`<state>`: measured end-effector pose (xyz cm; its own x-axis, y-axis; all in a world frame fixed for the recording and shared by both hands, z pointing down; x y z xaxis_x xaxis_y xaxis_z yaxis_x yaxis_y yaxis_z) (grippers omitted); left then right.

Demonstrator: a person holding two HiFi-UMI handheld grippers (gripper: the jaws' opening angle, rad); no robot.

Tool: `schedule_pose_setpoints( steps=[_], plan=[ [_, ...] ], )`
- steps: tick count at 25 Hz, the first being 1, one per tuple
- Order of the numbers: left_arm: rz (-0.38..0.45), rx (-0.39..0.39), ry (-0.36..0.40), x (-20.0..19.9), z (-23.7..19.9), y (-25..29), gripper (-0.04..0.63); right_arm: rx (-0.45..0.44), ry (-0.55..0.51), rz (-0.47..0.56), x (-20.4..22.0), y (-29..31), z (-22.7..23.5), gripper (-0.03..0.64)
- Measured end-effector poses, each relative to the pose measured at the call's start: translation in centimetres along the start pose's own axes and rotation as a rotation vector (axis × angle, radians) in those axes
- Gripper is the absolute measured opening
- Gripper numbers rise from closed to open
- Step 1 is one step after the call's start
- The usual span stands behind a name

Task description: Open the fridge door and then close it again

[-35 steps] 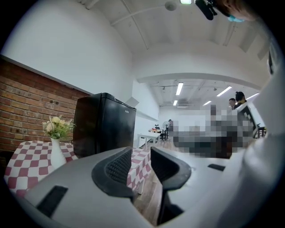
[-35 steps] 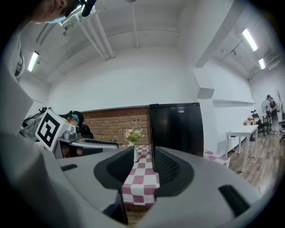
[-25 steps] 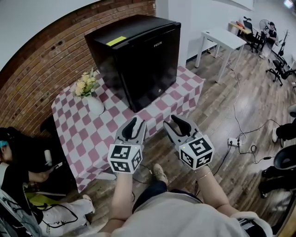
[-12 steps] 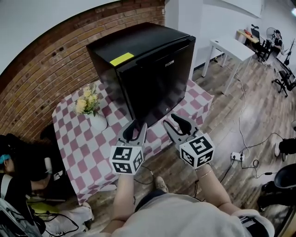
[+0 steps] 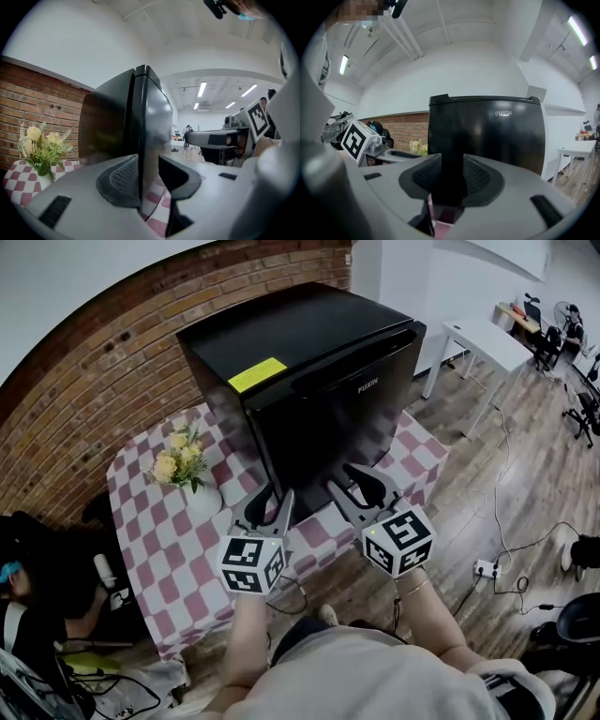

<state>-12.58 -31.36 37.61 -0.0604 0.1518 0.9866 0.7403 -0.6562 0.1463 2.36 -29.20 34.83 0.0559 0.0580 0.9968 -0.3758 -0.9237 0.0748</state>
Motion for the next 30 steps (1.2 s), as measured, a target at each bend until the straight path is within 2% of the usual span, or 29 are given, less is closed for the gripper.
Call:
schedule_pose_setpoints(
  steps=[9,13,17,23,30],
  plan=[
    [-0.04,-0.038,0.016,0.8,-1.5,1.2,0.118,-0.048,-0.014,-0.013,0.4,3.0,0.0,0.135],
    [-0.037,-0.055,-0.002,1.2,-2.3,1.4,0.123,-0.064,-0.035,-0.017,0.5,3.8,0.2,0.135],
    [-0.043,-0.069,0.003,1.1,-2.6,1.7,0.129,-0.089,-0.09,-0.028,0.5,4.2,0.5,0.135],
    [-0.018,-0.107,-0.029,0.6,-2.1,2.1,0.132,-0.137,-0.15,-0.002,-1.2,4.1,2.1,0.141],
    [-0.031,-0.156,-0.026,0.4,-1.6,2.2,0.137,-0.19,-0.307,0.051,-4.3,3.7,3.9,0.157]
  ],
)
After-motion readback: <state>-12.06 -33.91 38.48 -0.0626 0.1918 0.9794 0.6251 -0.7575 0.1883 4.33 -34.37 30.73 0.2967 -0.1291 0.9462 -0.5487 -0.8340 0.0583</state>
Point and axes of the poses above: the fingertips, and each gripper's own axes: y forward along the fingers, z to its right, x out of its underside, the point moved 5 cm from there along -y, backward along the fingers, and after that the axes turned 8 degrees about x, right-handed, at the moved point
